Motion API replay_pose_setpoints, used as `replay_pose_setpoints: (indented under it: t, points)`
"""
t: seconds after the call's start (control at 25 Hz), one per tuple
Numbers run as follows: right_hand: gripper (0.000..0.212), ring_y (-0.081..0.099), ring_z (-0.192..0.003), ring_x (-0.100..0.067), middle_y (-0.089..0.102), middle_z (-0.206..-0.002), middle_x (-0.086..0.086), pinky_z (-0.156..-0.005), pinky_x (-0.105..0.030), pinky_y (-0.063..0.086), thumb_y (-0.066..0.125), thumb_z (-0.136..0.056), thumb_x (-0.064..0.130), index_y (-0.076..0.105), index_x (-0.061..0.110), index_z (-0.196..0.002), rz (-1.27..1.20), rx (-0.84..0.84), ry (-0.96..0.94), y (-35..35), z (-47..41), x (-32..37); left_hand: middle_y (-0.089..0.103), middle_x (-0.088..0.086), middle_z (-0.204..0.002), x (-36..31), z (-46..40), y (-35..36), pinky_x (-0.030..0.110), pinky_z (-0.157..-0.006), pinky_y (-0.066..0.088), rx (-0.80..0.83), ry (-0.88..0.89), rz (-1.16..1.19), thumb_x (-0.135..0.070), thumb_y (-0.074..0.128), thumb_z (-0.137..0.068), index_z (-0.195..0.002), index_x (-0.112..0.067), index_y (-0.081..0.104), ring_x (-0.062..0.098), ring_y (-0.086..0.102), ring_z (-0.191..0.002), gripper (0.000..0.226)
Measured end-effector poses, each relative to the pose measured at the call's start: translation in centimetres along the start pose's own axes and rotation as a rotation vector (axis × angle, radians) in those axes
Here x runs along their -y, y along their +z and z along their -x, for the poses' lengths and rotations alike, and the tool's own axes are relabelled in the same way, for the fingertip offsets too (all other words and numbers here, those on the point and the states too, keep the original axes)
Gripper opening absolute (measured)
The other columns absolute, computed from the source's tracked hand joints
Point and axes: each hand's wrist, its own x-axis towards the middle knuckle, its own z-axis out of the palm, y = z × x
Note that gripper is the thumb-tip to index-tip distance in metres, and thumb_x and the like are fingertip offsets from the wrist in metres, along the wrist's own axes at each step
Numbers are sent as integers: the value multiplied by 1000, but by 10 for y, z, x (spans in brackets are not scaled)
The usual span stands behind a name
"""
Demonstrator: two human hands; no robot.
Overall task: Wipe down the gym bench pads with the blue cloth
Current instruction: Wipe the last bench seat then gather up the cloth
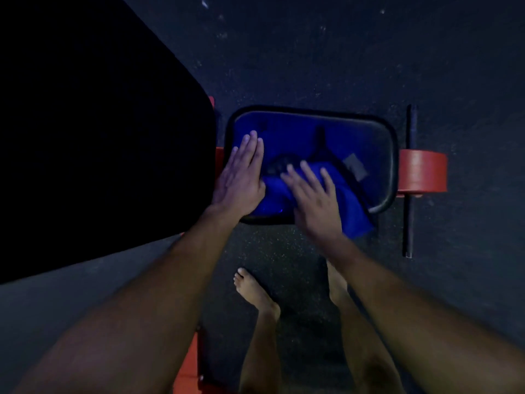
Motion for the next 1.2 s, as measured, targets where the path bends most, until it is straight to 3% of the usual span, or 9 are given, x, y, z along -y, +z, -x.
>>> replay_pose_setpoints:
  t: [0.16, 0.24, 0.4, 0.52, 0.6, 0.8, 0.96, 1.08, 1.2]
  points:
    - [62, 35, -145, -22, 50, -149, -2, -115, -48, 24, 55, -85, 9, 44, 20, -144, -178, 62, -28, -30, 32, 13, 4, 15, -171, -9, 55, -109, 40, -128, -3, -42, -13, -263, -25, 40, -101, -161, -2, 12, 25, 3, -159, 70]
    - [57, 39, -142, -30, 54, -145, -4, -109, -50, 32, 45, -85, 10, 48, 18, -141, -208, -32, 7, -63, -14, 16, 8, 17, -170, -14, 76, -160, 42, -127, -5, -74, 13, -405, -28, 34, -101, -161, -2, 15, 26, 6, -158, 68]
    - [55, 31, -145, -35, 49, -149, 4, -111, -57, 26, 37, -89, 22, 47, 24, -144, -44, -47, 2, -96, -140, 17, 18, 21, -168, -15, 68, -218, 52, -124, -9, -94, 6, -731, -35, 27, -97, -159, -1, 23, 31, 12, -157, 71]
    - [61, 22, -148, -38, 34, -159, 3, -110, -69, 18, 19, -94, 44, 39, 30, -150, 104, 201, -182, -55, -170, 17, 8, 21, -169, -11, 62, -219, 57, -123, -10, 21, -39, -891, -34, 28, -102, -160, -2, 12, 33, 4, -158, 69]
    - [64, 28, -144, -41, 29, -161, 1, -108, -70, 20, 15, -93, 50, 39, 33, -150, 189, 241, -233, -26, -169, 13, 11, 23, -168, -6, 62, -211, 55, -124, -9, 15, -33, -920, -30, 28, -103, -160, 2, 13, 34, 8, -158, 66]
    - [58, 27, -145, -37, 24, -164, 1, -107, -57, 24, 44, -95, 37, 34, 33, -151, 182, 162, -269, -12, -93, 28, 16, 24, -167, -8, 57, -211, 55, -124, -9, 5, -60, -927, -28, 22, -104, -158, 4, 16, 36, 11, -157, 63]
    - [71, 26, -143, -37, 16, -166, -2, -100, -54, 26, 56, -93, 43, 25, 31, -156, 218, 311, -444, -13, 6, 36, 14, 24, -168, -13, 60, -213, 56, -123, -11, 46, -56, -933, -29, 16, -105, -159, 4, 14, 37, 8, -157, 63]
    - [62, 30, -144, -37, 32, -160, 1, -109, -64, 18, 52, -94, 52, 36, 34, -150, 239, 224, -656, -11, -46, 16, 12, 23, -168, -14, 59, -212, 57, -123, -12, 56, -56, -948, -31, 14, -105, -159, 3, 12, 36, 5, -158, 64]
    - [52, 20, -150, -35, 33, -160, 3, -108, -78, 8, 30, -100, 57, 41, 37, -147, 235, 190, -524, -7, -138, 16, 13, 21, -169, -12, 57, -210, 56, -122, -15, 59, -61, -956, -32, 11, -104, -159, 2, 13, 34, 5, -158, 65]
